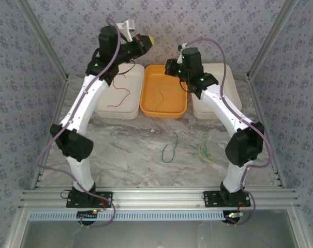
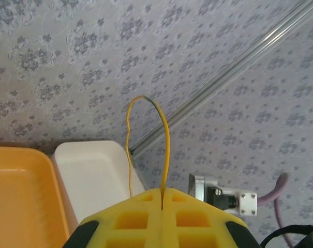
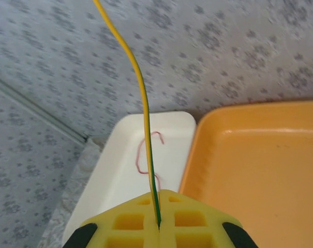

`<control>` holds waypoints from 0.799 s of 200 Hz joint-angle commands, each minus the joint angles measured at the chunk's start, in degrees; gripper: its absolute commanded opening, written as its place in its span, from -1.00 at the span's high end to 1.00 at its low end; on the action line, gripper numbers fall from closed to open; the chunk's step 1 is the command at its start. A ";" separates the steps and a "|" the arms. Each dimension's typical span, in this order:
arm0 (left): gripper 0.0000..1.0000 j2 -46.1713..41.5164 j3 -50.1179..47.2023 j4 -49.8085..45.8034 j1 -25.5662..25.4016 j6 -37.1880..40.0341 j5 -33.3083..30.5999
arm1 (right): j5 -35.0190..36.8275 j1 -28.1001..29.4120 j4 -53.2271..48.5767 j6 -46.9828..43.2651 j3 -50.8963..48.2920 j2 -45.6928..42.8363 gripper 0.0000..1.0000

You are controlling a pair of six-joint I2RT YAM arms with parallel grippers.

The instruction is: Untangle the cables

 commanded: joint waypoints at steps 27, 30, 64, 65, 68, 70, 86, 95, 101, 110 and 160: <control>1.00 18.03 24.94 -14.89 -1.74 5.24 -2.42 | -4.66 -3.62 -16.93 4.55 5.68 8.88 1.00; 1.00 19.31 26.29 -15.47 -1.70 5.30 -2.67 | -4.79 -3.81 -17.37 4.55 5.72 9.22 1.00; 0.61 31.69 35.90 -17.67 -0.27 3.14 -5.88 | -7.46 -5.93 -23.94 7.44 9.61 15.17 1.00; 0.56 31.97 35.91 -17.60 -0.19 2.96 -5.86 | -7.52 -5.96 -24.02 7.49 9.78 15.35 1.00; 0.39 32.58 35.91 -17.37 0.04 2.46 -5.84 | -7.58 -6.13 -24.43 7.60 10.22 15.96 1.00; 0.30 33.07 35.91 -17.24 0.24 2.10 -5.89 | -7.58 -6.15 -24.63 7.75 10.50 16.28 1.00; -0.23 35.74 35.91 -17.09 1.49 -0.70 -4.32 | -8.47 -6.94 -24.88 8.79 12.33 19.31 1.00; -0.63 36.43 35.91 -18.43 1.74 -0.94 -4.34 | -9.12 -7.20 -25.94 9.19 14.29 21.42 1.00; -0.74 36.39 35.91 -19.88 1.77 -0.54 -5.21 | -9.25 -7.30 -27.19 9.21 16.12 22.92 1.00; -0.78 36.09 35.90 -21.50 1.83 0.73 -5.94 | -9.26 -7.35 -29.32 9.20 19.25 25.29 1.00; -0.80 31.63 35.83 -30.44 3.07 3.84 -10.85 | -9.81 -7.17 -34.08 10.78 26.26 32.63 1.00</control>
